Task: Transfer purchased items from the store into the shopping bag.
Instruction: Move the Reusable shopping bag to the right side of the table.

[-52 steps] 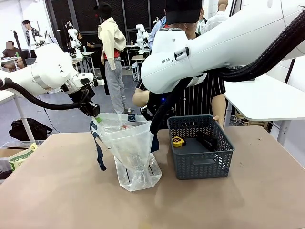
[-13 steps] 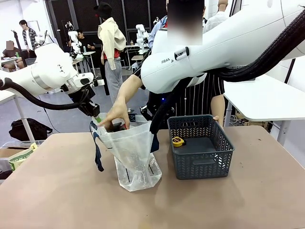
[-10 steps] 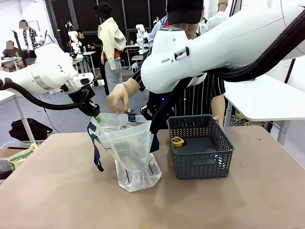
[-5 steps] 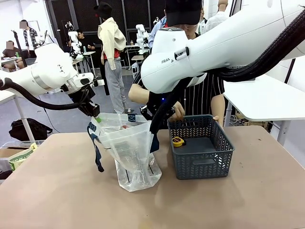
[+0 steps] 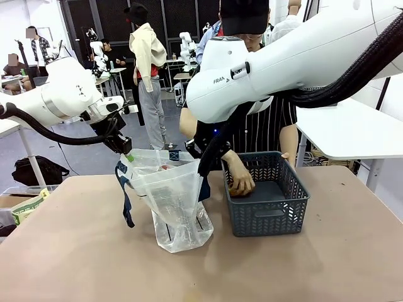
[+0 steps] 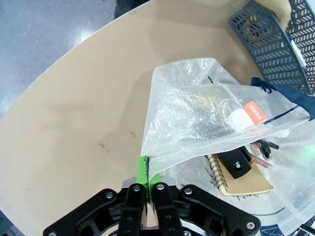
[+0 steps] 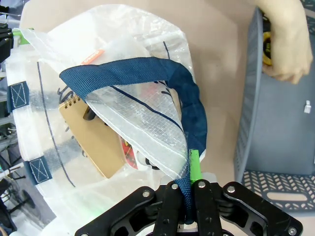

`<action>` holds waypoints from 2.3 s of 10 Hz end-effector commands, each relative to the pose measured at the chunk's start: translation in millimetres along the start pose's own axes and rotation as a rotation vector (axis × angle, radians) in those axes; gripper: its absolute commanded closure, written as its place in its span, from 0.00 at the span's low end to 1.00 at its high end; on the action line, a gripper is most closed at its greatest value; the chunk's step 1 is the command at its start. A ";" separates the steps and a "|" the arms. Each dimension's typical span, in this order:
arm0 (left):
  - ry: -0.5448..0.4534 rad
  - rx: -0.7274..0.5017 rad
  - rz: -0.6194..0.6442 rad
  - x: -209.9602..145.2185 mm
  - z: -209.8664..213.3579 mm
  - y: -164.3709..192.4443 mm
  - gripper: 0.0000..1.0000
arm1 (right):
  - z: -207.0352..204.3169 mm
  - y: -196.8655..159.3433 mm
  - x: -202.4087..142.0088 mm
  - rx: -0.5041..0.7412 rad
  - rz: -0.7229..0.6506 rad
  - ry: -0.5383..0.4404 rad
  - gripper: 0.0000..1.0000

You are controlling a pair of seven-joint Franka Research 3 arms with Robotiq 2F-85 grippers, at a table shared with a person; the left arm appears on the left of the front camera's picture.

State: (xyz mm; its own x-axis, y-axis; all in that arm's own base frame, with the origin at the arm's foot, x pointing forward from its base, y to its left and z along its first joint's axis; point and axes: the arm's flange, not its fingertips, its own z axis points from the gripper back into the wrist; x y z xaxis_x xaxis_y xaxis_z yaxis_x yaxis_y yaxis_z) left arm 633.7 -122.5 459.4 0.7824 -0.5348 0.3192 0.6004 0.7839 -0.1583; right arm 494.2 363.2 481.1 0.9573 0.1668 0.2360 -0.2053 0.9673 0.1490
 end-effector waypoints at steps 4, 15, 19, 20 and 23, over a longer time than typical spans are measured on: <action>0.002 0.009 0.007 -3.6 3.2 1.9 1.00 | 0.3 -3.1 0.2 0.011 -0.010 0.005 1.00; 0.002 0.009 0.007 -3.6 3.2 1.9 1.00 | 0.3 -3.1 0.2 0.011 -0.010 0.005 1.00; 0.002 0.009 0.007 -3.6 3.2 1.9 1.00 | 0.3 -3.1 0.2 0.011 -0.010 0.005 1.00; 0.002 0.009 0.007 -3.6 3.2 1.9 1.00 | 0.3 -3.1 0.2 0.011 -0.010 0.005 1.00; 0.002 0.009 0.007 -3.6 3.2 1.9 1.00 | 0.3 -3.1 0.2 0.011 -0.010 0.005 1.00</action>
State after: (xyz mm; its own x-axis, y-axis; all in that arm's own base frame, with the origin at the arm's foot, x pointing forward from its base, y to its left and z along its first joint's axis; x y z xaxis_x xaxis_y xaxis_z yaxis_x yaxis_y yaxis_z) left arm 633.7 -122.5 459.4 0.7824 -0.5348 0.3192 0.6004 0.7839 -0.1583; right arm 494.2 363.2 481.1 0.9573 0.1668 0.2360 -0.2052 0.9673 0.1490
